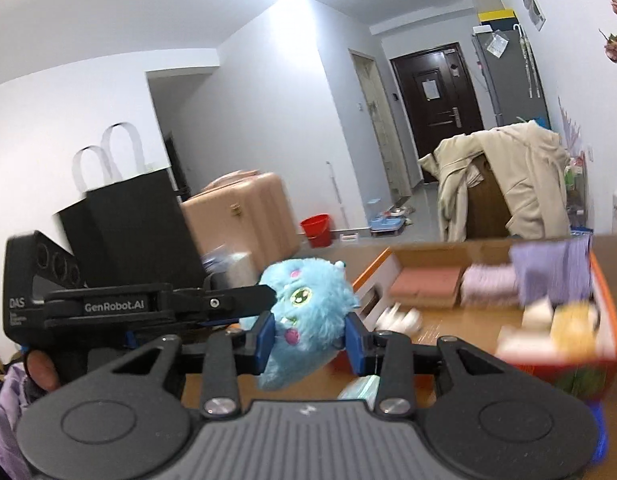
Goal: Organize soft objects
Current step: 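Carry the blue plush into the box and open both grippers, then move both grippers back over the pink satin bow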
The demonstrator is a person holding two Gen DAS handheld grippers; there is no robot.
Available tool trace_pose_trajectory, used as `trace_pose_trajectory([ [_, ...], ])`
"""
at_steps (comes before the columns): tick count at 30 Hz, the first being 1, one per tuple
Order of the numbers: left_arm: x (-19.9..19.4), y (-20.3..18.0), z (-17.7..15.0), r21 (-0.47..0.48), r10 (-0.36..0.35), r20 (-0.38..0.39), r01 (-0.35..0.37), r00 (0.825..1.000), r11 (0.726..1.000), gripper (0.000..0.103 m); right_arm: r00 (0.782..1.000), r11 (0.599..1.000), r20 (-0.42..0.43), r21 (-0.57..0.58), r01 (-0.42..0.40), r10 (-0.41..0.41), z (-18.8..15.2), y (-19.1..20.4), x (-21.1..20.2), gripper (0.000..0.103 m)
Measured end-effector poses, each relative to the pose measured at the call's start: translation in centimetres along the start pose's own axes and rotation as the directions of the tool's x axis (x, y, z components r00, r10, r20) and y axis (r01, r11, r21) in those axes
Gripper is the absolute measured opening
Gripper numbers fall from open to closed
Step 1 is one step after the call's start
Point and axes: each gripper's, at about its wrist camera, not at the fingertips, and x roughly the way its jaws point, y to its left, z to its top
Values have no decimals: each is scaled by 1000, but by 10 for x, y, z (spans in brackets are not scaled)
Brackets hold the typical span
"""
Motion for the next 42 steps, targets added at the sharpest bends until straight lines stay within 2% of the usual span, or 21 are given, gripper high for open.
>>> trace_pose_trajectory([
  [4, 65, 27, 24, -32, 72, -95, -75, 993, 997, 33, 995, 997, -101, 73, 25, -18, 23, -47, 64, 37],
  [8, 104, 49, 20, 7, 171, -172, -173, 970, 985, 33, 976, 985, -217, 167, 40, -3, 15, -85, 120, 37],
  [9, 109, 52, 15, 30, 200, -197, -198, 960, 980, 34, 971, 985, -241, 163, 51, -11, 9, -86, 128, 37],
  [11, 112, 57, 8, 58, 228, -210, -220, 951, 974, 35, 959, 986, -283, 150, 69, -24, 0, -88, 145, 36],
  [13, 106, 55, 4, 106, 238, -188, -221, 953, 969, 35, 945, 987, -326, 137, 80, -31, -6, -86, 155, 35],
  [15, 99, 55, 5, 98, 214, -198, -198, 957, 975, 38, 931, 990, -364, 122, 73, -23, -10, -82, 161, 28],
  [17, 90, 51, 8, 109, 217, -182, -199, 959, 974, 38, 927, 992, -373, 101, 79, -36, -9, -77, 160, 28],
  [22, 62, 35, 15, 133, 236, -133, -218, 963, 967, 42, 950, 996, -303, 36, 85, -70, 9, -58, 127, 30],
  [23, 57, 30, 16, 139, 242, -123, -225, 962, 964, 43, 956, 996, -283, 18, 89, -80, 15, -53, 115, 30],
  [26, 30, 12, 14, 158, 251, -79, -236, 965, 959, 47, 972, 995, -212, -35, 99, -104, 31, -38, 75, 39],
  [30, -6, -14, 2, 201, 266, -10, -259, 964, 945, 59, 984, 986, -105, -99, 131, -142, 37, -17, 14, 44],
  [36, -61, -58, -47, 300, 297, 125, -321, 947, 898, 77, 973, 943, 74, -240, 229, -218, 11, 19, -68, 57],
  [42, -101, -85, -99, 308, 304, 171, -344, 937, 887, 85, 960, 920, 141, -283, 272, -241, -38, 46, -119, 62],
])
